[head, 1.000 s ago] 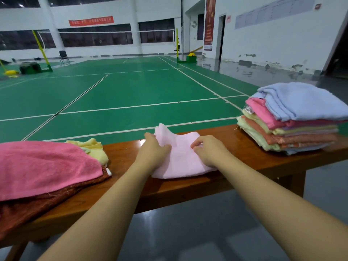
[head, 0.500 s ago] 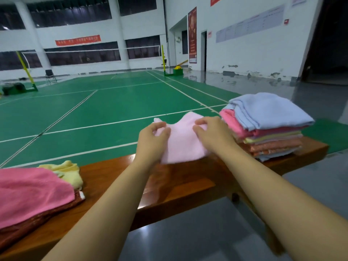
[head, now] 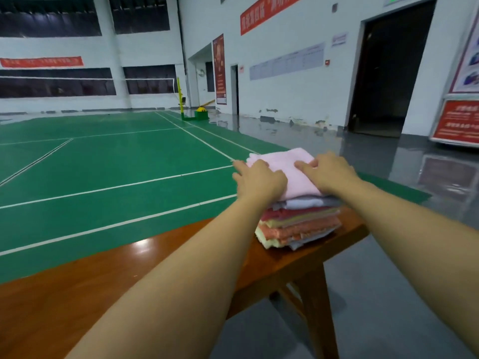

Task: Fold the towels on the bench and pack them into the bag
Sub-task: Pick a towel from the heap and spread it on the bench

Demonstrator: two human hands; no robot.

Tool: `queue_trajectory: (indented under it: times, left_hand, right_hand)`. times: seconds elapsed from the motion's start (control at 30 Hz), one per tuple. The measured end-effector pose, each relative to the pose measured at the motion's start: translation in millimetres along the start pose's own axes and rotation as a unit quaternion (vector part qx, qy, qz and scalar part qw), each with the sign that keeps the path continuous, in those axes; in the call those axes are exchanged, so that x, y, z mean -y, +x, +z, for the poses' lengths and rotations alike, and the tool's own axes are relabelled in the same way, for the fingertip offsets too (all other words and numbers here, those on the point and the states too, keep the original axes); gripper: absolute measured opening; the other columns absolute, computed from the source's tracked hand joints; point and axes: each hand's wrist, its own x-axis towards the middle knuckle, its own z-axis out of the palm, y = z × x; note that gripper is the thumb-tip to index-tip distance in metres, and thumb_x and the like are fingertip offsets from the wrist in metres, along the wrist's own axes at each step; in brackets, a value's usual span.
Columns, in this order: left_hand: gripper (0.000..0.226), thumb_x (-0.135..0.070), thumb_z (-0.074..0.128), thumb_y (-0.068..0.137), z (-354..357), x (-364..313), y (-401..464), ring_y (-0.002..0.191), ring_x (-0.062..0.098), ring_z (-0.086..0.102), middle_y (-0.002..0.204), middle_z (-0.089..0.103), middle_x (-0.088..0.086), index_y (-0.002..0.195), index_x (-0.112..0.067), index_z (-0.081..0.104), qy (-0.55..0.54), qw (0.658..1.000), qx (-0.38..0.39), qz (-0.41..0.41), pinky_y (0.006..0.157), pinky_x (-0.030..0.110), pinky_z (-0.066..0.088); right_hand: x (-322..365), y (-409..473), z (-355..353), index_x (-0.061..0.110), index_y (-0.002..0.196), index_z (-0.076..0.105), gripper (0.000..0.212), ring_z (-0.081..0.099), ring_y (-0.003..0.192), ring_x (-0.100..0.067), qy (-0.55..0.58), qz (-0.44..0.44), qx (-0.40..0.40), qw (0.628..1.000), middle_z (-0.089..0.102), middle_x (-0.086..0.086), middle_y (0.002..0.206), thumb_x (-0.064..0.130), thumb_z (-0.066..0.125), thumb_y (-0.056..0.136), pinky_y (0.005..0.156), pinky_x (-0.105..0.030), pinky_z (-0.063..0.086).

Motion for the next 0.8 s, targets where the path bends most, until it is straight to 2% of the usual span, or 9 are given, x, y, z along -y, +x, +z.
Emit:
queue_trajectory:
  times: [0.1, 0.17, 0.23, 0.3, 0.37, 0.47, 0.6, 0.7, 0.8]
  left_hand:
    - [0.061, -0.047, 0.039, 0.099, 3.2, -15.8, 5.9, 0.153, 0.034, 0.005, 0.168, 0.000, 0.015, 0.138, -0.003, 0.054, 0.153, 0.980, -0.078, 0.103, 0.121, 0.049, 0.013]
    - [0.065, -0.045, 0.029, 0.104, 4.4, -26.0, 20.9, 0.155, 0.030, 0.002, 0.169, 0.002, 0.014, 0.151, -0.001, 0.036, 0.160, 0.979, -0.048, 0.119, 0.123, 0.048, 0.009]
    - [0.063, -0.041, 0.021, 0.105, 19.5, -17.4, 38.8, 0.154, 0.032, 0.006, 0.168, 0.008, 0.017, 0.156, -0.004, 0.024, 0.179, 0.978, 0.010, 0.107, 0.124, 0.051, 0.008]
    - [0.066, -0.041, 0.011, 0.098, 37.9, 1.6, 47.0, 0.147, 0.039, 0.021, 0.159, 0.027, 0.023, 0.148, -0.006, 0.038, 0.220, 0.968, 0.040, 0.114, 0.120, 0.055, 0.016]
    - [0.078, -0.042, -0.001, 0.088, 51.5, 17.1, 53.9, 0.136, 0.039, 0.033, 0.149, 0.040, 0.022, 0.136, -0.004, 0.047, 0.224, 0.968, 0.034, 0.111, 0.116, 0.054, 0.023]
    - [0.067, -0.040, 0.010, 0.098, 46.0, 12.1, 52.4, 0.141, 0.037, 0.032, 0.154, 0.036, 0.022, 0.145, -0.001, 0.039, 0.178, 0.980, 0.053, 0.077, 0.119, 0.051, 0.022]
    - [0.056, -0.032, 0.023, 0.108, 30.1, 6.1, 41.9, 0.149, 0.034, 0.023, 0.161, 0.026, 0.022, 0.152, 0.002, 0.032, 0.132, 0.985, 0.054, 0.094, 0.123, 0.044, 0.016]
    - [0.058, -0.032, 0.026, 0.109, 14.5, 7.8, 34.4, 0.153, 0.031, 0.017, 0.166, 0.018, 0.019, 0.156, 0.001, 0.025, 0.106, 0.987, 0.039, 0.113, 0.124, 0.040, 0.013]
    - [0.062, -0.038, 0.028, 0.108, -11.8, 14.7, 21.5, 0.155, 0.027, 0.013, 0.169, 0.011, 0.011, 0.160, -0.006, 0.014, 0.079, 0.989, 0.001, 0.121, 0.126, 0.041, 0.013]
  right_hand:
    - [-3.7, 10.0, 3.2, 0.023, 0.126, 0.066, 0.063, 0.050, 0.130, -0.031, -0.084, -0.056, -0.038, 0.994, 0.047, -0.007, 0.152, 0.067, 0.029, 0.099, 0.109, -0.047, 0.032]
    - [0.5, 19.7, -8.1, 0.021, 0.125, 0.064, 0.052, 0.052, 0.127, -0.031, -0.027, -0.096, -0.029, 0.995, 0.052, -0.012, 0.147, 0.055, 0.032, 0.103, 0.110, -0.045, 0.036]
    - [4.0, 20.3, -9.1, 0.018, 0.146, 0.047, 0.050, 0.043, 0.139, -0.029, 0.070, -0.122, 0.048, 0.989, 0.041, -0.013, 0.156, 0.045, 0.029, 0.108, 0.114, -0.040, 0.032]
    - [3.7, 13.0, 3.5, 0.016, 0.155, 0.035, 0.051, 0.030, 0.148, -0.027, 0.074, -0.142, 0.110, 0.981, 0.028, -0.010, 0.164, 0.037, 0.021, 0.111, 0.116, -0.035, 0.023]
    - [-1.1, 12.5, 17.2, 0.017, 0.155, 0.036, 0.050, 0.030, 0.148, -0.025, 0.081, -0.138, 0.103, 0.982, 0.030, -0.009, 0.163, 0.036, 0.021, 0.111, 0.115, -0.032, 0.023]
    - [-1.4, 16.7, 18.5, 0.015, 0.150, 0.042, 0.048, 0.036, 0.143, -0.026, 0.079, -0.136, 0.101, 0.982, 0.037, -0.009, 0.160, 0.033, 0.021, 0.111, 0.112, -0.031, 0.027]
    - [5.6, 11.4, 7.1, 0.011, 0.147, 0.046, 0.050, 0.040, 0.139, -0.029, 0.033, -0.160, 0.089, 0.983, 0.041, -0.012, 0.156, 0.034, 0.020, 0.111, 0.113, -0.038, 0.031]
    - [10.5, 9.1, -8.0, 0.020, 0.155, 0.036, 0.053, 0.027, 0.150, -0.025, 0.004, -0.170, 0.062, 0.984, 0.027, -0.004, 0.165, 0.043, 0.023, 0.109, 0.123, -0.045, 0.020]
    - [23.0, 5.8, -23.0, 0.023, 0.157, 0.033, 0.054, 0.022, 0.152, -0.022, 0.000, -0.191, 0.026, 0.981, 0.022, -0.001, 0.167, 0.045, 0.028, 0.108, 0.124, -0.042, 0.016]
